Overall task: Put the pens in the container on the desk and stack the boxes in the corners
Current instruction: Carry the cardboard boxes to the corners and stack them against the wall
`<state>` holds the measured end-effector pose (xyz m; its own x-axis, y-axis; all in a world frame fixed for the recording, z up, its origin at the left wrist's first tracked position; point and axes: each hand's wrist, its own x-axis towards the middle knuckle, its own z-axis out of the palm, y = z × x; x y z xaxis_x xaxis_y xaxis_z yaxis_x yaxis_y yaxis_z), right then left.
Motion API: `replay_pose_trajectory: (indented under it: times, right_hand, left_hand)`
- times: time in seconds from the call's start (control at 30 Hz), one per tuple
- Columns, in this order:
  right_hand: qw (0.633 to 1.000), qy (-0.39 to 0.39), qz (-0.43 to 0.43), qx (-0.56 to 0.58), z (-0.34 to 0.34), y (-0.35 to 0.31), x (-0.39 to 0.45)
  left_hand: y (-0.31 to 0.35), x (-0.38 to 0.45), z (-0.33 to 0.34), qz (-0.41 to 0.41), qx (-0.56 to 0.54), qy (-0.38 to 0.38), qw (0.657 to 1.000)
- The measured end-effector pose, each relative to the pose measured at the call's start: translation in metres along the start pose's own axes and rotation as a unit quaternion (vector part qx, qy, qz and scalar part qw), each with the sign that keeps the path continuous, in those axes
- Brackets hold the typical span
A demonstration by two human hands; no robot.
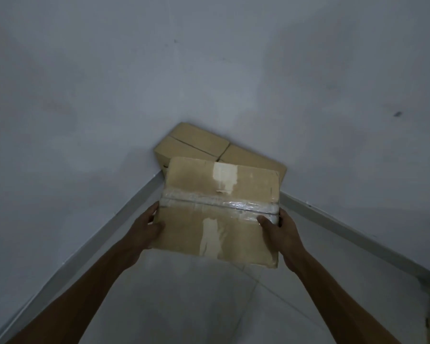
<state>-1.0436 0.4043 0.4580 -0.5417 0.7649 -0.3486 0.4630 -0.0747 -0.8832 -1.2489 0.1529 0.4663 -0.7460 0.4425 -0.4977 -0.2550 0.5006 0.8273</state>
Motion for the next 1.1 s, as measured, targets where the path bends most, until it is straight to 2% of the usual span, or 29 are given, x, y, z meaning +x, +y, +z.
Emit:
replay_pose_trajectory:
  times: [0.3,0.43,0.57,0.63,0.77,0.93,1.03,1.1]
  right_hand:
    - [1.0,-0.002,-0.014,-0.005,0.076,-0.076,0.163]
    - [1.0,-0.005,0.004,0.005,0.119,-0.092,0.246]
    - [1.0,-0.018,0.004,0.008,0.146,-0.097,0.308]
    - [0.999,-0.031,0.008,0.013,0.162,-0.099,0.336]
    - [0.998,-0.046,0.018,0.029,0.185,-0.098,0.37]
    - [0.998,-0.028,0.035,0.041,0.201,-0.102,0.386]
    - [0.998,-0.013,0.059,0.016,0.207,-0.101,0.383]
    - [0.998,0.006,0.066,-0.015,0.212,-0.103,0.381]
  left_hand:
    - [0.072,0.162,-0.044,0.007,-0.051,-0.004,0.999]
    - [0.095,0.262,-0.054,-0.055,-0.052,0.042,0.996]
    - [0.106,0.333,-0.059,-0.044,-0.071,0.017,0.996]
    - [0.112,0.363,-0.06,-0.037,-0.074,0.036,0.996]
    - [0.118,0.414,-0.065,-0.027,-0.067,0.071,0.995]
    - [0.126,0.46,-0.081,-0.003,-0.04,0.083,0.996]
    - [0.12,0.467,-0.084,-0.006,-0.038,0.089,0.995]
    - [0.117,0.467,-0.081,-0.031,-0.049,0.118,0.991]
